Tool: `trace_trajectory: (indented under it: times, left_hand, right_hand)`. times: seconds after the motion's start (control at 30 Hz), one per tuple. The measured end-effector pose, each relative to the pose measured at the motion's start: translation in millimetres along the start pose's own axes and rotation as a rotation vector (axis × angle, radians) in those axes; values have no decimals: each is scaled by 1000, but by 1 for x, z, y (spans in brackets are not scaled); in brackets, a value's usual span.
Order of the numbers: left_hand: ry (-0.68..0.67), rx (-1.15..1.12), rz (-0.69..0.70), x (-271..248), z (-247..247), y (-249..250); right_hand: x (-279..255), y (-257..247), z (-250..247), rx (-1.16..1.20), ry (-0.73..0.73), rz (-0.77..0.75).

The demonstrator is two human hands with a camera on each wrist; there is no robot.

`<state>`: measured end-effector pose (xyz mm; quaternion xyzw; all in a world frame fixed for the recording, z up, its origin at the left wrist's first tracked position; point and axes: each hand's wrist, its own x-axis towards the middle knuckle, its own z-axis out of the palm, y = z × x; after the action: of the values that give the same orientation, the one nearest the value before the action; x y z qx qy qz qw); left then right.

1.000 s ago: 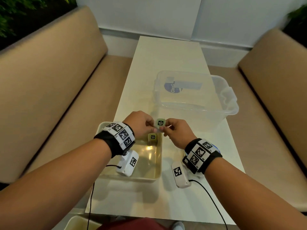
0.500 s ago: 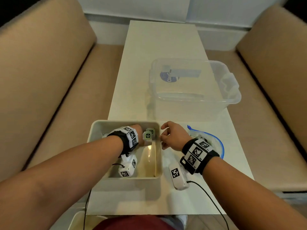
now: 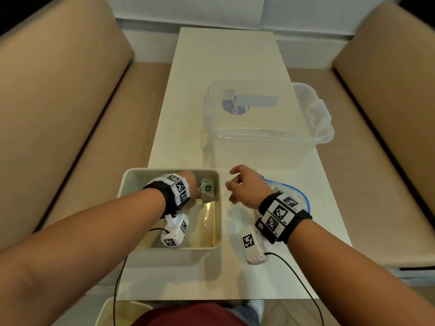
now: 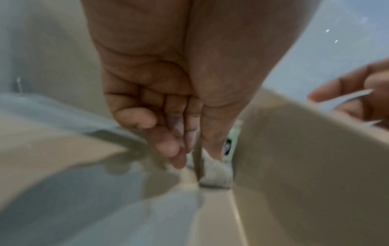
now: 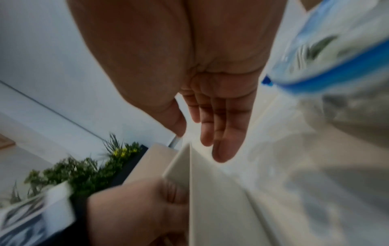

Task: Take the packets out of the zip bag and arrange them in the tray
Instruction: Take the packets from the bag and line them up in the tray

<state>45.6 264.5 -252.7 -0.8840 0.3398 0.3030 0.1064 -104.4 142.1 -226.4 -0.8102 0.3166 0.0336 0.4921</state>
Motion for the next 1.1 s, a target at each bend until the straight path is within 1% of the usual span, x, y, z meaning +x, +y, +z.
trace_trajectory:
  times: [0.07, 0.17, 0.23, 0.27, 0.33, 0.4, 0.47, 0.53, 0.6, 0.7, 0.83, 0.9, 0.97, 1.03, 1.1]
  left_hand:
    - [40, -13, 17, -12, -14, 0]
    - [183, -126, 41, -36, -43, 15]
    - [278, -176, 115, -51, -59, 38]
    - [310, -192, 176, -58, -65, 53]
    - [341, -229, 320, -67, -68, 88]
    - [311, -255, 459, -67, -62, 125]
    - [246, -212, 519, -55, -45, 156]
    - [177, -96, 490, -39, -27, 176]
    - [136, 17, 424, -30, -18, 187]
    - [128, 87, 349, -27, -15, 190]
    - [99, 167, 321, -26, -13, 187]
    - [118, 167, 315, -29, -14, 185]
    - [135, 107, 315, -33, -18, 186]
    - [180, 55, 367, -37, -23, 187]
    - [223, 15, 419, -42, -29, 188]
  right_hand:
    - [-2, 6, -23, 6, 73, -4]
    - [-9, 24, -66, -75, 197, -1]
    - [-15, 37, -92, -171, 248, -3]
    - [-18, 43, -102, -231, 245, 1]
    - [-24, 52, -114, -350, 191, 29]
    - [-28, 61, -117, -450, 129, 49]
    - [-31, 69, -114, -518, 92, 61]
    - [-33, 76, -110, -573, 77, 59]
    - [-35, 81, -108, -607, 66, 58]
    - [-37, 89, -107, -622, 20, 53]
    - [-36, 96, -104, -682, -39, 0]
    - [-36, 96, -105, -691, -71, -9]
    - [-36, 95, -106, -692, -79, -33]
    - [-36, 93, -110, -641, -55, -60]
    - [-34, 92, -114, -529, -38, -74]
